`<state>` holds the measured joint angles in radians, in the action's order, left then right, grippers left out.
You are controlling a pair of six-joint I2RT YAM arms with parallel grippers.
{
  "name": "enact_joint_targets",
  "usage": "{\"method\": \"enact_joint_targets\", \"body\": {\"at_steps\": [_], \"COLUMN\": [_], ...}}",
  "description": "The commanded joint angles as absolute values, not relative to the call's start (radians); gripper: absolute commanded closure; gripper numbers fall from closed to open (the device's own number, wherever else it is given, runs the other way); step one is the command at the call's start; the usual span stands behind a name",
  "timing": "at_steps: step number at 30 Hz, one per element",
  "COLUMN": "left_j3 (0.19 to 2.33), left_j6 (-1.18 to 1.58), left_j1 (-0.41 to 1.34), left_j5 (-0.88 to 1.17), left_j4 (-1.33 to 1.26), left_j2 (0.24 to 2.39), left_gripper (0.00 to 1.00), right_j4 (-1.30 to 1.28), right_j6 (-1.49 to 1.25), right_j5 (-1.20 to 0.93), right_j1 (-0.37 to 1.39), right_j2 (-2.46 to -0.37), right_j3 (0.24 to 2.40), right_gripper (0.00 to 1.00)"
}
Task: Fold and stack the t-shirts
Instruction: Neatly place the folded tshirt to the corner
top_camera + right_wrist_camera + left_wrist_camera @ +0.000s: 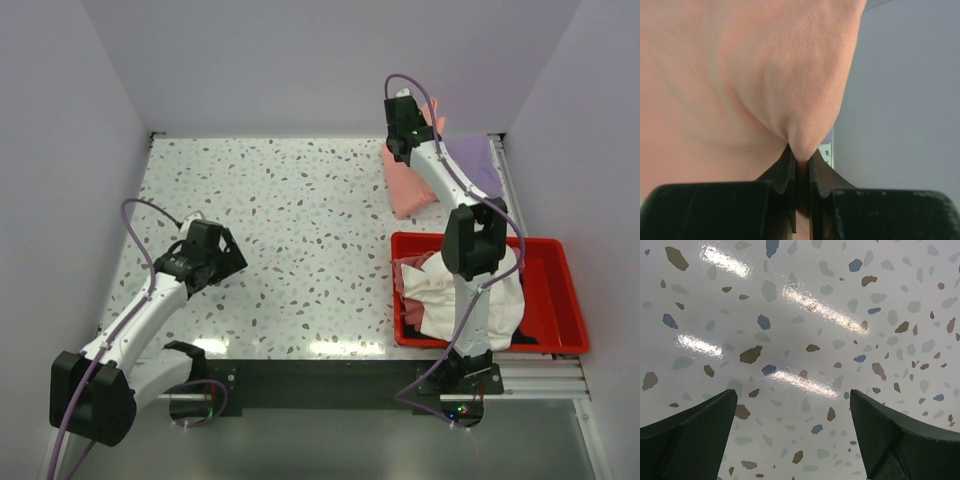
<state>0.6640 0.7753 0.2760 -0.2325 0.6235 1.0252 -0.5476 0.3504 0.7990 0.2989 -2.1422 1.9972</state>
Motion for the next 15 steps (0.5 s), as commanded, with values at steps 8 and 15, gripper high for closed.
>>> {"method": "enact_joint_targets", "body": {"at_steps": [8, 15], "left_j3": [0.706, 0.706], "left_j6": [0.793, 0.793], "left_j1": [0.273, 0.273], "left_j5": [-0.261, -0.261], "left_j4": [0.617, 0.617], "left_j2": [1.062, 1.06], "left_gripper": [0.0, 0.0], "right_j4": [-0.5, -0.526], "right_j6": [0.4, 0.397], "right_j5": [0.845, 0.802], "right_j1": [0.252, 0.239], "right_j2": [-2.169, -2.157], "right_j3": [2.141, 2.203], "right_gripper": [1.0, 1.0]}}
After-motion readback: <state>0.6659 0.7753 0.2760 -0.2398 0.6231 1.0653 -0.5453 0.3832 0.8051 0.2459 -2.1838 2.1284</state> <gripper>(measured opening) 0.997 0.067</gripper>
